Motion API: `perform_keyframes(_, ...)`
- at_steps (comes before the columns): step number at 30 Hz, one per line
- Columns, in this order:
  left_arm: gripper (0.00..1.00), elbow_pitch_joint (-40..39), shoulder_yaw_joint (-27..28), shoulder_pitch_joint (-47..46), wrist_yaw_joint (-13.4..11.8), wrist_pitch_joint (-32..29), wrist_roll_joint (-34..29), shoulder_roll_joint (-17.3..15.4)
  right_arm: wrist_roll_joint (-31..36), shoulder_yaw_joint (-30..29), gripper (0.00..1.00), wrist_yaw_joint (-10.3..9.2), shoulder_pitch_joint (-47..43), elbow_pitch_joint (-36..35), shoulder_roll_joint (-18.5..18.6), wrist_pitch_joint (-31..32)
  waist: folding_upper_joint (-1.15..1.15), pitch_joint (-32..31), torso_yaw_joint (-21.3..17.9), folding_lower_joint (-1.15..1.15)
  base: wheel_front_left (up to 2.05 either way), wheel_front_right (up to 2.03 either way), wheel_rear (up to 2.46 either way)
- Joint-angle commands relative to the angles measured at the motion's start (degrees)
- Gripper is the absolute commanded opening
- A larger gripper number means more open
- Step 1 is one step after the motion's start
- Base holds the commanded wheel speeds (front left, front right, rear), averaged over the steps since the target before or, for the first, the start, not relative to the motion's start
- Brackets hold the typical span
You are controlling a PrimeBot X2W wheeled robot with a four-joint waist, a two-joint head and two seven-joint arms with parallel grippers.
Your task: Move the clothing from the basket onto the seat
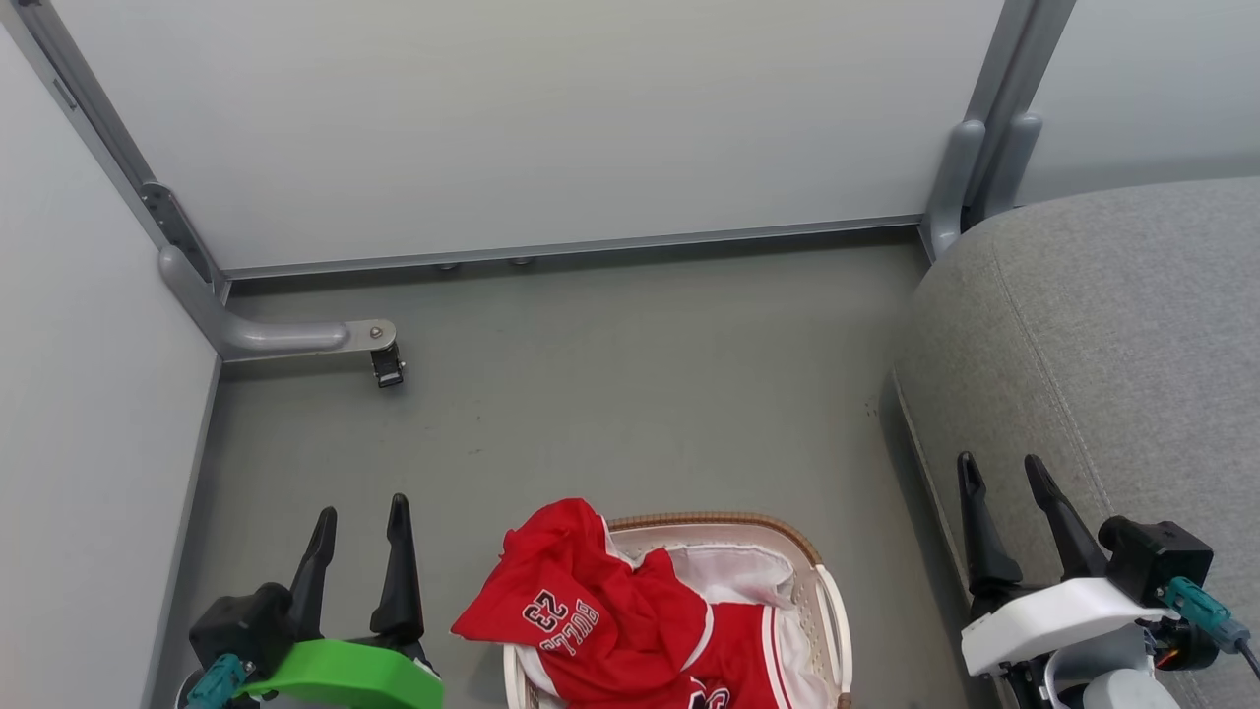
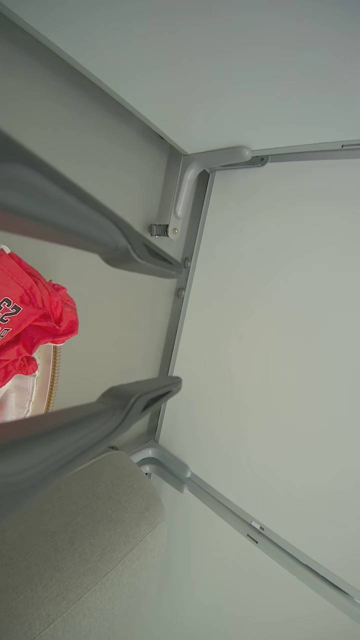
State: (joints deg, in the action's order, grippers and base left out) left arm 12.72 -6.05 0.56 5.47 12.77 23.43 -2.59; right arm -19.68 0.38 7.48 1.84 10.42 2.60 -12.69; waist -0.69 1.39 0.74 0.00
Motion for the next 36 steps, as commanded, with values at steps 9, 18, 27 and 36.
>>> perform_keyframes(9, 1.0, -0.2, -0.6, 0.5, -0.2, 1.5, -4.4, -0.4, 4.7, 0.6, 1.0, 0.02, -0.3, -0.5, 0.4, -1.5, 0.62, 0.2, 0.1, 0.0, 0.0, 0.0, 0.0)
perform_keyframes(18, 1.0, 0.2, -1.0, 0.6, 0.0, 2.3, -7.3, -0.5, 8.1, 1.0, 1.0, 0.02, -0.6, -0.6, 0.4, -2.4, 0.67, 0.5, 0.2, 0.0, 0.0, 0.0, 0.0)
perform_keyframes(27, 1.0, 0.5, -1.0, 0.7, -0.1, 2.4, -8.1, -0.5, 8.6, 1.2, 1.0, 0.01, -0.7, -0.4, 0.4, -2.6, 0.69, 0.6, 0.4, 0.0, 0.0, 0.0, 0.0)
perform_keyframes(36, 1.0, 0.4, -1.0, 0.8, -0.1, 2.4, -8.2, -0.5, 8.4, 1.0, 1.0, 0.01, -0.8, -0.6, 0.4, -2.6, 0.69, 0.8, 0.3, 0.0, 0.0, 0.0, 0.0)
